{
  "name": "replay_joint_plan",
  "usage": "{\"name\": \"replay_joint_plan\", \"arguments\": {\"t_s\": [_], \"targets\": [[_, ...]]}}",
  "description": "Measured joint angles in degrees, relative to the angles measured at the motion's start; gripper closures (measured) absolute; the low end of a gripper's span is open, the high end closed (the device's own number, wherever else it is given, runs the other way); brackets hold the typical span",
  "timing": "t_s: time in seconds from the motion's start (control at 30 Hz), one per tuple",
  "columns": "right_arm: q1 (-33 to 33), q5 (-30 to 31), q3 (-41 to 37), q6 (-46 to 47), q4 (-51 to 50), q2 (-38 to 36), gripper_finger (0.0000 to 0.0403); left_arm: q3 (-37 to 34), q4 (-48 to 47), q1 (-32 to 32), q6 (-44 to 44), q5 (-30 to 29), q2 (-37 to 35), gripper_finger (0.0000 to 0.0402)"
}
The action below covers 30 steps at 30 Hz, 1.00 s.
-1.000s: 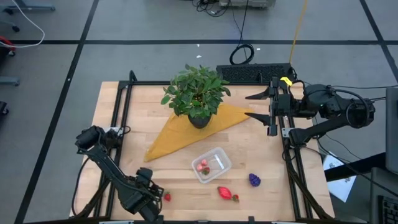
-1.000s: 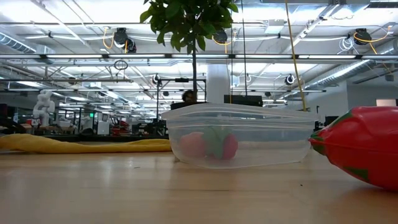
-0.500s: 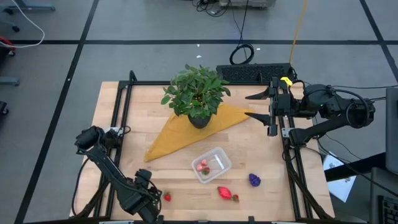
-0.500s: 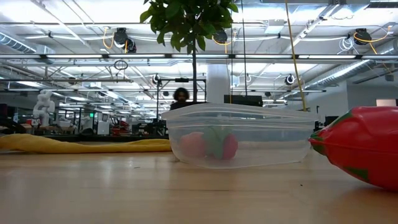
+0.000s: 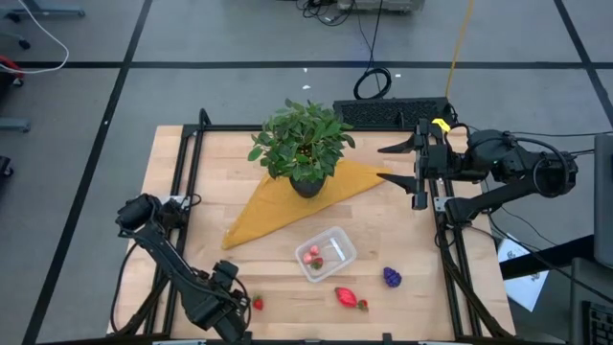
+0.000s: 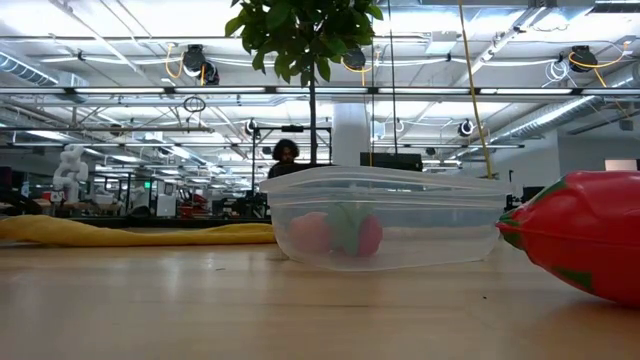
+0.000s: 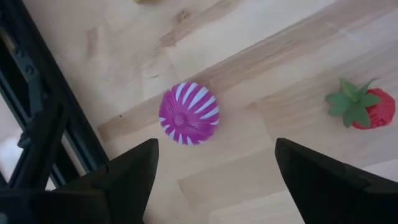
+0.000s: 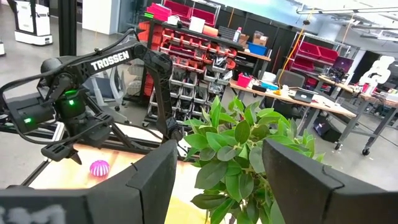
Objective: Pick and placing Produce into tupperware
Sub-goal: Put the onion into the transparent bin
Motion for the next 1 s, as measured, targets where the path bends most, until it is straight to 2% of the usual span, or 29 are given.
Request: {"name": "replay_joint_plan", "arguments": {"t_s": [0.33,0.47,0.57,0.73,1.0], "targets": [[0.0,0.0,0.0,0.0,0.0,0.0,0.0174,0.0,0.3,-0.7,-8.6,1.6,0.0,0.0083],[0.0,0.0,0.0,0.0,0.0,0.0,0.0174,-0.5,0.4,-0.7,-9.3,1.5,0.0,0.0089],[0.0,0.0,0.0,0.0,0.0,0.0,0.0174,-2.8,0.6,-0.7,-10.2,2.4,0.0,0.0091],[0.0,0.0,0.0,0.0,0.0,0.0,0.0174,-8.4,3.8,-0.6,-11.7,7.7,0.0,0.0091],[0.0,0.0,0.0,0.0,0.1,0.0,0.0174,-13.2,10.5,0.2,-9.5,6.0,0.0,0.0092]]}}
